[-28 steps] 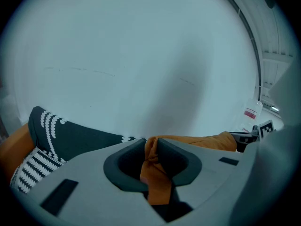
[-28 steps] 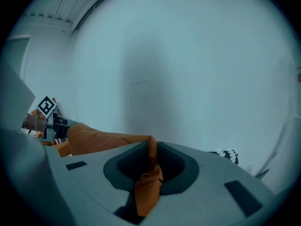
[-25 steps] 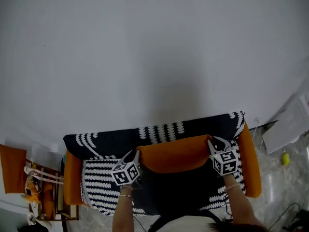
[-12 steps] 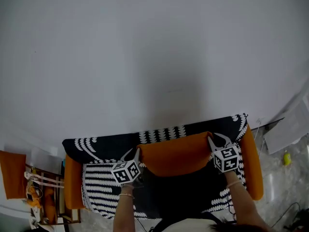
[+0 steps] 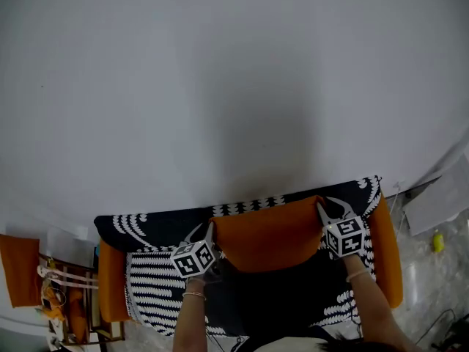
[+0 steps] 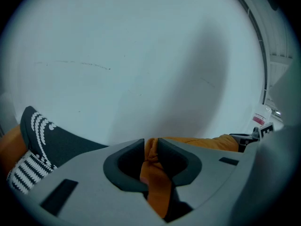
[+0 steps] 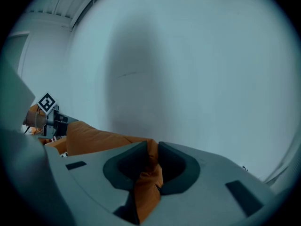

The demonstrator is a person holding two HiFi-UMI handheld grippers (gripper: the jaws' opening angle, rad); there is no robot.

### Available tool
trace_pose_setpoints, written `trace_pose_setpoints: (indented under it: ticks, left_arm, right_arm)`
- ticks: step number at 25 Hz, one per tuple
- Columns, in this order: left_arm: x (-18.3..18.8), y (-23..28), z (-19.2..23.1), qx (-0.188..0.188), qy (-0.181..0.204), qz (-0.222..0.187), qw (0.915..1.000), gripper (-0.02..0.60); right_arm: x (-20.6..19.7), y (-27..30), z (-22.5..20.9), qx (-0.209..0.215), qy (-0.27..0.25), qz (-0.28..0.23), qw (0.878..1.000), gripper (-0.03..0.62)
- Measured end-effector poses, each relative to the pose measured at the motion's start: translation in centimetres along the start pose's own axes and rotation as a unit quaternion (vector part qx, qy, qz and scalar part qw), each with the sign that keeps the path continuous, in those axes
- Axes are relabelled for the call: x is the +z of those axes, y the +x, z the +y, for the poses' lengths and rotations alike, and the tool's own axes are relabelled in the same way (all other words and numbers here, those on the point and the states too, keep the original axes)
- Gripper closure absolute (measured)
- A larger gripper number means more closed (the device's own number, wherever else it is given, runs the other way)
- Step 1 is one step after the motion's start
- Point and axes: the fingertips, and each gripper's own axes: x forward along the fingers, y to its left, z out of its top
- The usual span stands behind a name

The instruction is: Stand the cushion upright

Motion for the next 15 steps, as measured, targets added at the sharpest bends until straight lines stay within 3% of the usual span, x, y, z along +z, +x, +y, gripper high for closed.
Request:
trace_pose_setpoints:
  ticks: [15]
  left_arm:
    - [2.0, 4.5, 1.9, 0.007, -0.013, 0.007, 0.9999, 0.474]
  right_arm:
    - [1.6, 5.1, -1.4, 0.001, 0.006, 0.005, 1.000, 0.507]
